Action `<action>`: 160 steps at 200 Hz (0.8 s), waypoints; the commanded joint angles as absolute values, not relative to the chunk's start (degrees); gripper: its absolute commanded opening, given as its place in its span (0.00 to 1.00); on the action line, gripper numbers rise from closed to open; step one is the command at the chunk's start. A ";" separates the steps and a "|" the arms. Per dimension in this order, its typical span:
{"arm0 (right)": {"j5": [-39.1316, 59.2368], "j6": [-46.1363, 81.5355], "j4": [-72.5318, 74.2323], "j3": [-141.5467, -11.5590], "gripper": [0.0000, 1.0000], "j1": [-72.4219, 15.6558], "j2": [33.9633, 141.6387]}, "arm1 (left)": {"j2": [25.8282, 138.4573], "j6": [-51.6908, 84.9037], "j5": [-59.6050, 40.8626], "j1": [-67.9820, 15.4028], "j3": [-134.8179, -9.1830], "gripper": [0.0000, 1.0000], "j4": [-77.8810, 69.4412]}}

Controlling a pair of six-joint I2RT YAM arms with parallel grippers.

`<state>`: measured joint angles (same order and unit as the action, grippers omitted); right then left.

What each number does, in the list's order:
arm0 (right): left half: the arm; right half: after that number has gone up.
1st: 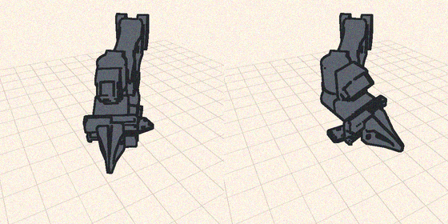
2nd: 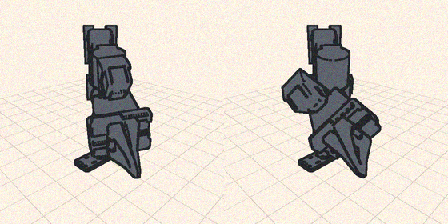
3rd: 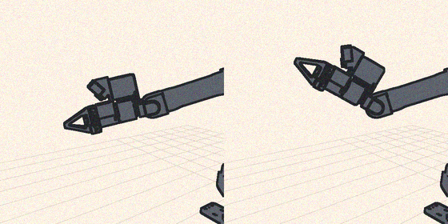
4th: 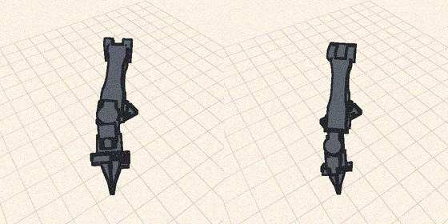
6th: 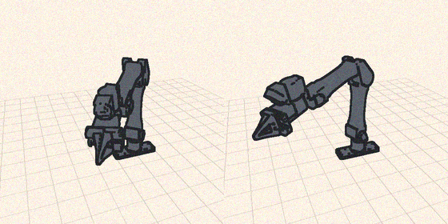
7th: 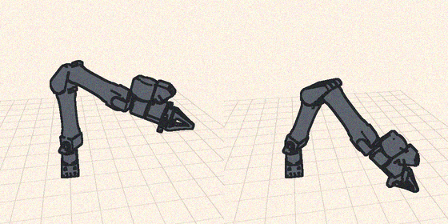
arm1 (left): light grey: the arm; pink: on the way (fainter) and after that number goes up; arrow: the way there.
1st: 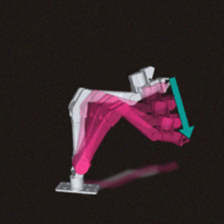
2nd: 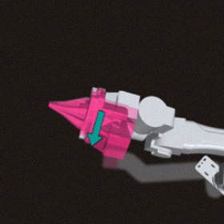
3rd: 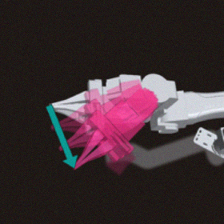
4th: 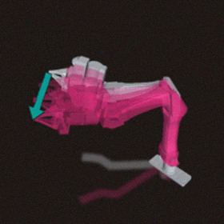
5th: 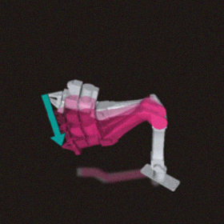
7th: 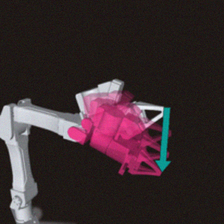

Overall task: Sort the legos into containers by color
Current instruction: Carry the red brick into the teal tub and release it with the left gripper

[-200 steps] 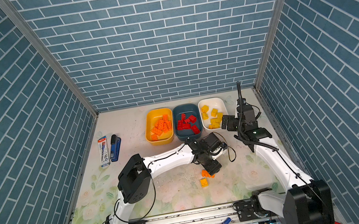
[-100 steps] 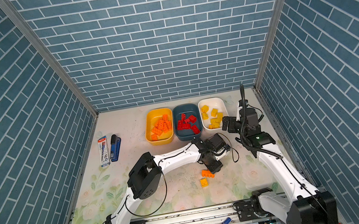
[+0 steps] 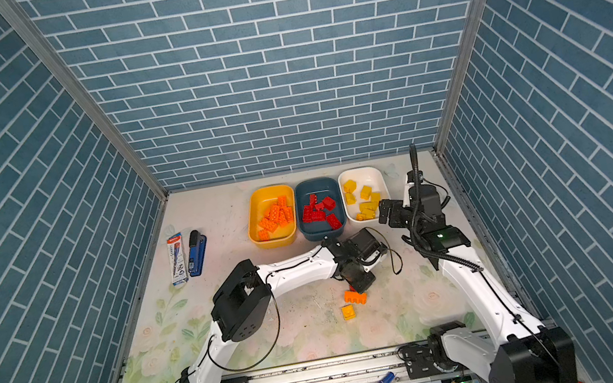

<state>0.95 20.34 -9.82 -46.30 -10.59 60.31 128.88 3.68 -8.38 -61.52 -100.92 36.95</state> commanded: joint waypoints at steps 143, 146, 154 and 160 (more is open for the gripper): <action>10.02 20.48 -8.57 -43.95 0.97 -10.72 60.91 | 113.05 19.83 -9.12 -40.08 -96.57 0.22 24.45; 10.09 20.57 -8.61 -43.89 0.98 -10.72 60.91 | 113.49 19.98 -8.98 -39.74 -97.11 0.22 24.57; 10.02 20.57 -8.58 -43.86 0.97 -10.72 60.75 | 114.57 20.25 -8.77 -39.09 -98.78 0.22 24.86; 10.02 20.57 -8.52 -43.83 0.98 -10.77 60.67 | 115.43 20.31 -8.66 -38.63 -99.98 0.22 24.96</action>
<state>8.86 20.34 -9.39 -45.58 -10.59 60.60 113.23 18.87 -10.09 -40.38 -95.00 24.82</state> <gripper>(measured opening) 0.976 0.268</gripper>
